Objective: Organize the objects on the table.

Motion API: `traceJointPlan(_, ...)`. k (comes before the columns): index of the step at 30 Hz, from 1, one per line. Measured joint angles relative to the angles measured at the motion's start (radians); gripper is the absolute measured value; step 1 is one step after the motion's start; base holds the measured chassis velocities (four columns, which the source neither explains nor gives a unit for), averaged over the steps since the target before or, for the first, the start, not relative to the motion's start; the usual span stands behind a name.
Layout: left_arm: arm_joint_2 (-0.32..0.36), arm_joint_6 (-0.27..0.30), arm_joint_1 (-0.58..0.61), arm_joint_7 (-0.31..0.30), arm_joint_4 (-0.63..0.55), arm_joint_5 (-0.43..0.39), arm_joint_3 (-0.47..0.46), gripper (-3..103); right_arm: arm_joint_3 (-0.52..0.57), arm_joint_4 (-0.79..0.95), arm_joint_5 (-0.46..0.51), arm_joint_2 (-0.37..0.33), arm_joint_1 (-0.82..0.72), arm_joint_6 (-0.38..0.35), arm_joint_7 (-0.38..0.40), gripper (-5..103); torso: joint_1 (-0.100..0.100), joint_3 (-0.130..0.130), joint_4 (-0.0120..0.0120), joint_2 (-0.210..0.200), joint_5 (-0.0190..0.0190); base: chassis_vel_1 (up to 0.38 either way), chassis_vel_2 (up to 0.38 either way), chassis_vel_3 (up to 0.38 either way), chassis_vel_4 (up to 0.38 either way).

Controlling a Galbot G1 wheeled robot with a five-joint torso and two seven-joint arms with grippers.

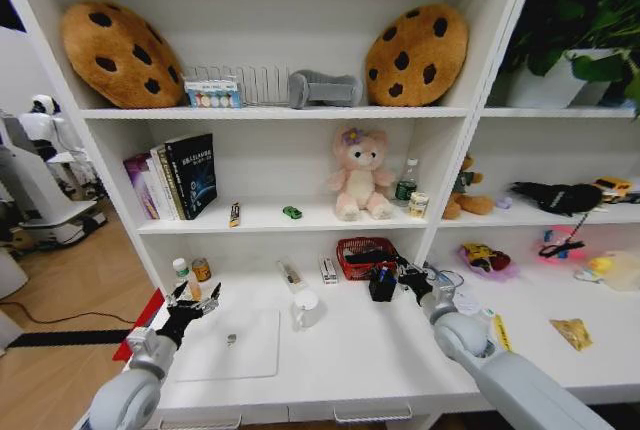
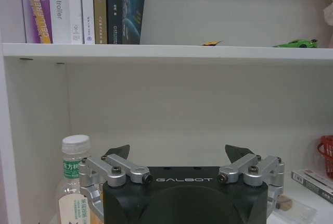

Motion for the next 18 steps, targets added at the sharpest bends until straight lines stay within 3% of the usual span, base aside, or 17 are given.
traceJointPlan(4,0.009,0.000,-0.006,0.000,0.003,0.000,0.013,100,-0.006,-0.011,0.062,0.025,0.008,-0.004,0.045,10,0.000,0.000,-0.0005,0.000,0.0000,0.000,0.000,0.000,0.000)
traceJointPlan(18,0.018,-0.001,-0.004,0.006,0.003,0.002,0.018,100,-0.044,-0.133,0.031,0.045,0.097,0.084,0.027,10,0.000,0.000,-0.0001,0.000,0.0000,0.000,0.000,0.000,0.000)
